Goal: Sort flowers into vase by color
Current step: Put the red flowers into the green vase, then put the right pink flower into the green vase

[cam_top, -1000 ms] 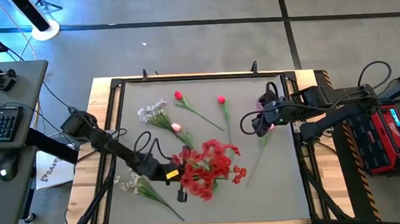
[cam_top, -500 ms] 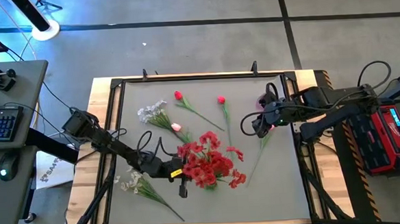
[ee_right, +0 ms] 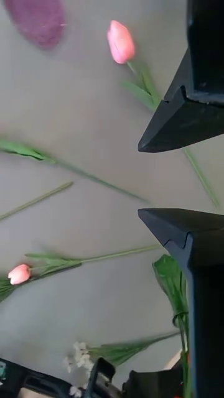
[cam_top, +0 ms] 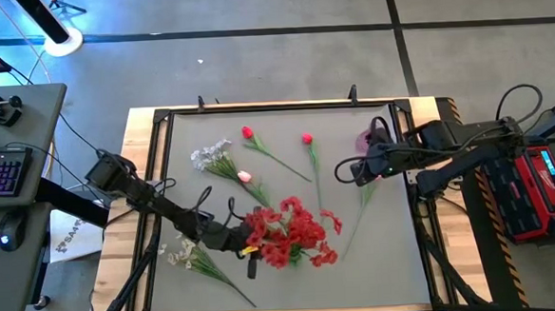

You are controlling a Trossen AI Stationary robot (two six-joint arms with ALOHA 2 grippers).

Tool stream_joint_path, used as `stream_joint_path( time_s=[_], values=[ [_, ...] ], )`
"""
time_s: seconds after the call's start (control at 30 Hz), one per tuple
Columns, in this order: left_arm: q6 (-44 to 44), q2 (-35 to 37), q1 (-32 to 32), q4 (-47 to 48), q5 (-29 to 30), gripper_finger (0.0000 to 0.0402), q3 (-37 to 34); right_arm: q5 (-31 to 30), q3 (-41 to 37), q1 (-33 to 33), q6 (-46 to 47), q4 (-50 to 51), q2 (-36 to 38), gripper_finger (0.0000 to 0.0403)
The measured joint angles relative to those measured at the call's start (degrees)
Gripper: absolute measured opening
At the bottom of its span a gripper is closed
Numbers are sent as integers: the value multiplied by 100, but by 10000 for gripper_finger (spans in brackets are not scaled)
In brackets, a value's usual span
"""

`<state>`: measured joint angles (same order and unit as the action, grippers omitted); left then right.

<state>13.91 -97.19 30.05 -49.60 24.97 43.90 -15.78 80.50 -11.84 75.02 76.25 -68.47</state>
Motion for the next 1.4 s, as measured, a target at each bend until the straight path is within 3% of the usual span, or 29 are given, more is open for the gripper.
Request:
stream_joint_path(
  time_s=[0.13, 0.27, 0.47, 0.63, 0.97, 1.27, 1.4],
  values=[
    [-32, 215, 54, 254, -61, 142, 7, 166, 1, -61, 110, -10, -2, 145],
    [-90, 696, 126, 1284, -214, 178, 7, 282, 1, -181, 261, 73, -2, 156],
    [404, 1751, 157, 3152, -221, 193, 7, 137, -1, -422, 586, 254, -2, 216],
    [623, 2629, 119, 4004, -185, 193, 7, -255, -1, -574, 1031, 357, -3, 261],
    [2246, 4316, -164, 5926, 1458, 194, 13, -360, 1, -743, 1799, 959, -286, 270],
    [3722, 4406, -693, 7827, 1470, 194, 13, 303, -1, -719, 1636, 568, -1131, 270],
    [3897, 4309, -898, 8264, 1273, 194, 9, 861, -1, -706, 1545, 723, -1547, 270]
  ],
)
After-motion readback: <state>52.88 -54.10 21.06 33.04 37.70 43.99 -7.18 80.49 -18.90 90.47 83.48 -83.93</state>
